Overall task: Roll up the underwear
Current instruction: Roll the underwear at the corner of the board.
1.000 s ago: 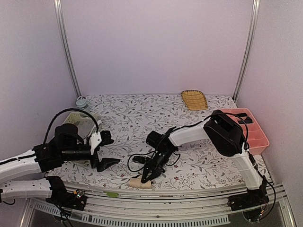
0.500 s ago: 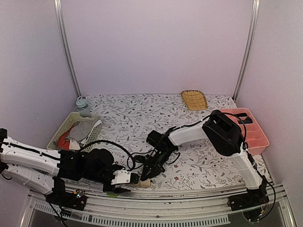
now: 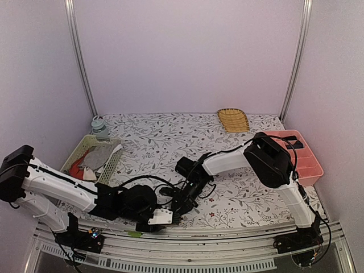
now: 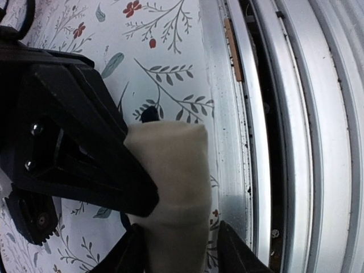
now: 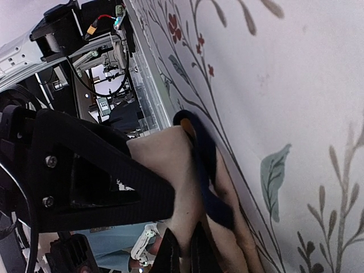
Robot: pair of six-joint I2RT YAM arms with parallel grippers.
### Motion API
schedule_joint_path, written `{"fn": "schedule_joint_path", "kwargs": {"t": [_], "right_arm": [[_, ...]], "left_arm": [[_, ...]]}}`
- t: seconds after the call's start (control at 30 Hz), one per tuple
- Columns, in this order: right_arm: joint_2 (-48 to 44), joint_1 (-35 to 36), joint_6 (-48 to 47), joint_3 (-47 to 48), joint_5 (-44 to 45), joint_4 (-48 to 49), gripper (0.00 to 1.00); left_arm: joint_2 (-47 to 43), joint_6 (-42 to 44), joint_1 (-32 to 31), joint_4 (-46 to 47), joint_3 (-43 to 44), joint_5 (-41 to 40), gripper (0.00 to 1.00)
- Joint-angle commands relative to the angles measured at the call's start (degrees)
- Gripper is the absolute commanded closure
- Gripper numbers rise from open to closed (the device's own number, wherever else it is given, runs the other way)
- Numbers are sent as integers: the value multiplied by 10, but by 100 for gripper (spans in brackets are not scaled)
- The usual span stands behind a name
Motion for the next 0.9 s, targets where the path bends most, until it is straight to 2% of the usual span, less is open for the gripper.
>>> {"fn": "schedule_joint_path", "kwargs": {"t": [0.0,0.1,0.27,0.33,0.5,0.6,0.73,0.87], "right_arm": [[55,-9,19,-38,141,-24,100],[35,-16,15,-41,158,-10,100],[-60,-61,39,-72,218,67,80],[-113,-88,49,-96,240,109,72],[-232,-138,34,-162,319,158,62],[-323,-140,4,-231,362,181,61],[-448,-131,-10,-357,397,272,57],[-543,-91,-24,-434,447,300,52]], "left_arm": [[41,8,-10,12,29,-12,61],[74,6,-10,-24,45,5,79],[92,2,-1,-66,59,57,94],[90,2,13,-81,69,83,96],[107,8,62,-147,110,175,100],[128,15,93,-197,143,232,100],[170,18,137,-249,181,305,100],[225,25,181,-307,219,376,99]]}}
